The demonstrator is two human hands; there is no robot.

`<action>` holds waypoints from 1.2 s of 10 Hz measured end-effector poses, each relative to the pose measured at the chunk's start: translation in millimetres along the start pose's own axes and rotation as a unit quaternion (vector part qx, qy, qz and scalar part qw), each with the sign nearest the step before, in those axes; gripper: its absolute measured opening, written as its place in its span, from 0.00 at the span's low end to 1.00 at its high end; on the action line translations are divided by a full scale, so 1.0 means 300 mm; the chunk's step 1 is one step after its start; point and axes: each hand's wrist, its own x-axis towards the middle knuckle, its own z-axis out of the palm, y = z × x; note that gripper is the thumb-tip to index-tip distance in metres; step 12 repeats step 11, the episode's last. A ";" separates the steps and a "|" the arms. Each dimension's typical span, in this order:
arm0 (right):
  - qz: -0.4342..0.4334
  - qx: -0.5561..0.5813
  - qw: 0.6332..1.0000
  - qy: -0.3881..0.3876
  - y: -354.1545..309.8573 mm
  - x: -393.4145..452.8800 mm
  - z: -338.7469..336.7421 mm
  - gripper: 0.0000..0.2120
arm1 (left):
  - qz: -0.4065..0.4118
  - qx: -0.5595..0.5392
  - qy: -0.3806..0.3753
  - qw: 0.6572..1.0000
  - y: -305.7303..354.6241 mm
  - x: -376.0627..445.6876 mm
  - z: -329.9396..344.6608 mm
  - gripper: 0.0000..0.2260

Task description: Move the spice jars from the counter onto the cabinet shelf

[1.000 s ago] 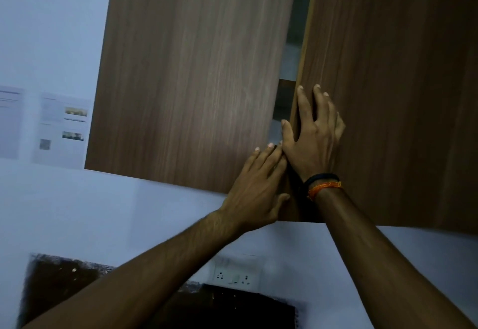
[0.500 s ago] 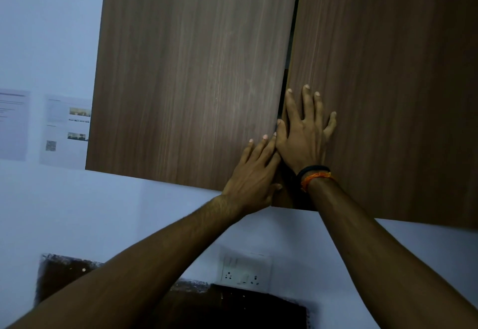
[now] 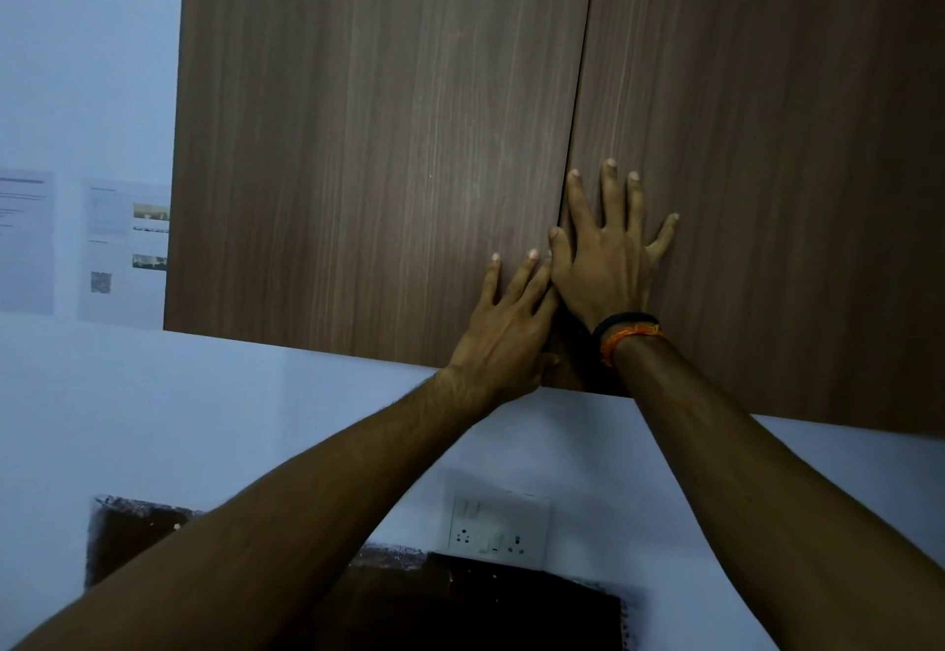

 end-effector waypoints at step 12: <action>0.016 0.171 0.982 -0.077 0.146 -0.267 -0.363 0.24 | 0.004 0.032 -0.024 0.999 0.010 0.002 -0.009 0.51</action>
